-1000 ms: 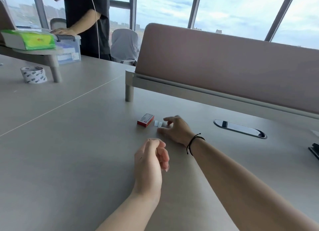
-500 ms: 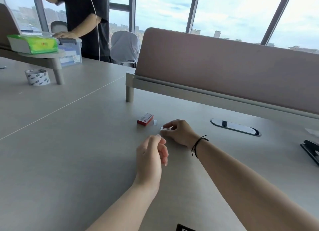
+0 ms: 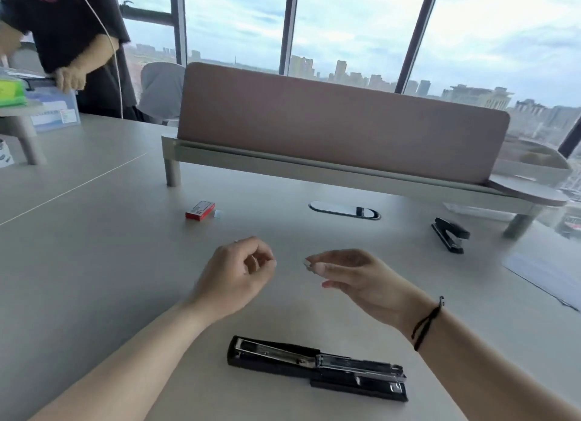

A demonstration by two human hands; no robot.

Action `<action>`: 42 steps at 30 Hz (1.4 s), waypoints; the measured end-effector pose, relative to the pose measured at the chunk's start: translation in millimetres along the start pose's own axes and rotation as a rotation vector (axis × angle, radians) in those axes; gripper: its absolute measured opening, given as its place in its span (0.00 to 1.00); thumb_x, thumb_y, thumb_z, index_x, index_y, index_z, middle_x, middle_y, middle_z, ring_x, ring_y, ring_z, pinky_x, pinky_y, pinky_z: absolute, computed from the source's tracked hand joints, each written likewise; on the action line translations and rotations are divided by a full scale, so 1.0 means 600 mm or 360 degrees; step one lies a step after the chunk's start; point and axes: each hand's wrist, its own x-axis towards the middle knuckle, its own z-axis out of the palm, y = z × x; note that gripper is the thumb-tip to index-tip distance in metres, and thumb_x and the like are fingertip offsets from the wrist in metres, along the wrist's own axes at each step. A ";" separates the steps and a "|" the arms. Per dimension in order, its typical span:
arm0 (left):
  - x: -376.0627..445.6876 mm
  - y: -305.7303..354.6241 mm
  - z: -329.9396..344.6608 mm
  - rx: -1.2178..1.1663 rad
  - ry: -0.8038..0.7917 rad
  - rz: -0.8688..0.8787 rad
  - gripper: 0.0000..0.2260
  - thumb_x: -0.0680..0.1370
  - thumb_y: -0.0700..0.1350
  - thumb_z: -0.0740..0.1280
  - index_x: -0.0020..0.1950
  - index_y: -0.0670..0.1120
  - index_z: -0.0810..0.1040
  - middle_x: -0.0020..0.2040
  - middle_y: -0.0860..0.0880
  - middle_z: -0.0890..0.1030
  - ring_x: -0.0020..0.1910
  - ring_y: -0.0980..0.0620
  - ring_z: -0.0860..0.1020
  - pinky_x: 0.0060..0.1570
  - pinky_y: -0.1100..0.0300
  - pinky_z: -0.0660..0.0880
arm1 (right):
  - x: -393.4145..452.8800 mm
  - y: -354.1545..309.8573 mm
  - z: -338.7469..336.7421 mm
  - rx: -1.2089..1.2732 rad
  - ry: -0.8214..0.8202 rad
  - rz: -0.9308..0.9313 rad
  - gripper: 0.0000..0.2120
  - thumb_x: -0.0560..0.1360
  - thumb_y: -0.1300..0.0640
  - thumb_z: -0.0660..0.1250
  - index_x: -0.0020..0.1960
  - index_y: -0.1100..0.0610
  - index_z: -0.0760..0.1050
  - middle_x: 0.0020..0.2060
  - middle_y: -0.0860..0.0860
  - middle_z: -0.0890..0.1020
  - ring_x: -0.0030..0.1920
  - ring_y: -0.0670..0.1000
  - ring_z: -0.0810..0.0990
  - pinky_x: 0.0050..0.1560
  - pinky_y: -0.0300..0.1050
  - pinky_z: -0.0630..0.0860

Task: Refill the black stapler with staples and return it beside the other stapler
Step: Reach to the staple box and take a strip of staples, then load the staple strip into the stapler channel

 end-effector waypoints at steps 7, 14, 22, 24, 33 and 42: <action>-0.061 0.141 0.047 0.0476 -0.0083 0.0716 0.09 0.70 0.55 0.72 0.47 0.55 0.78 0.42 0.64 0.77 0.35 0.58 0.76 0.32 0.61 0.74 | -0.125 0.046 -0.043 0.0300 0.0021 -0.0038 0.13 0.68 0.49 0.77 0.50 0.54 0.87 0.56 0.50 0.86 0.61 0.46 0.80 0.64 0.48 0.68; -0.074 0.181 0.100 0.0627 0.0036 0.0864 0.09 0.71 0.54 0.73 0.45 0.51 0.79 0.43 0.56 0.82 0.37 0.54 0.80 0.29 0.57 0.77 | -0.153 0.053 -0.053 0.0531 -0.0001 -0.0151 0.25 0.69 0.44 0.77 0.59 0.61 0.83 0.65 0.56 0.82 0.72 0.57 0.72 0.71 0.59 0.62; -0.078 0.163 0.114 0.0440 0.0206 0.0815 0.08 0.73 0.48 0.74 0.46 0.47 0.77 0.41 0.58 0.78 0.36 0.60 0.73 0.33 0.64 0.72 | -0.151 0.061 -0.041 0.0460 -0.0003 -0.0138 0.25 0.70 0.49 0.73 0.59 0.66 0.81 0.62 0.62 0.82 0.59 0.49 0.78 0.64 0.50 0.65; -0.081 0.159 0.117 0.0403 0.0158 0.0798 0.06 0.72 0.45 0.74 0.46 0.46 0.80 0.42 0.58 0.79 0.39 0.66 0.71 0.38 0.70 0.69 | -0.151 0.063 -0.037 0.0438 -0.0003 -0.0115 0.24 0.70 0.49 0.72 0.59 0.66 0.82 0.63 0.62 0.81 0.60 0.50 0.78 0.65 0.50 0.65; -0.096 0.143 0.097 0.0282 -0.0207 0.0607 0.05 0.71 0.42 0.74 0.44 0.50 0.82 0.39 0.57 0.81 0.37 0.58 0.78 0.34 0.58 0.77 | -0.161 0.045 -0.047 -0.0149 0.0307 -0.0243 0.17 0.66 0.50 0.76 0.54 0.52 0.85 0.52 0.44 0.87 0.51 0.41 0.84 0.59 0.43 0.77; -0.094 0.138 0.087 0.0156 -0.0592 0.0388 0.05 0.72 0.46 0.76 0.45 0.56 0.85 0.39 0.56 0.80 0.40 0.52 0.77 0.37 0.64 0.74 | -0.170 0.046 -0.050 -0.0917 0.0323 -0.0390 0.14 0.64 0.39 0.73 0.45 0.44 0.84 0.44 0.43 0.84 0.50 0.46 0.81 0.50 0.39 0.75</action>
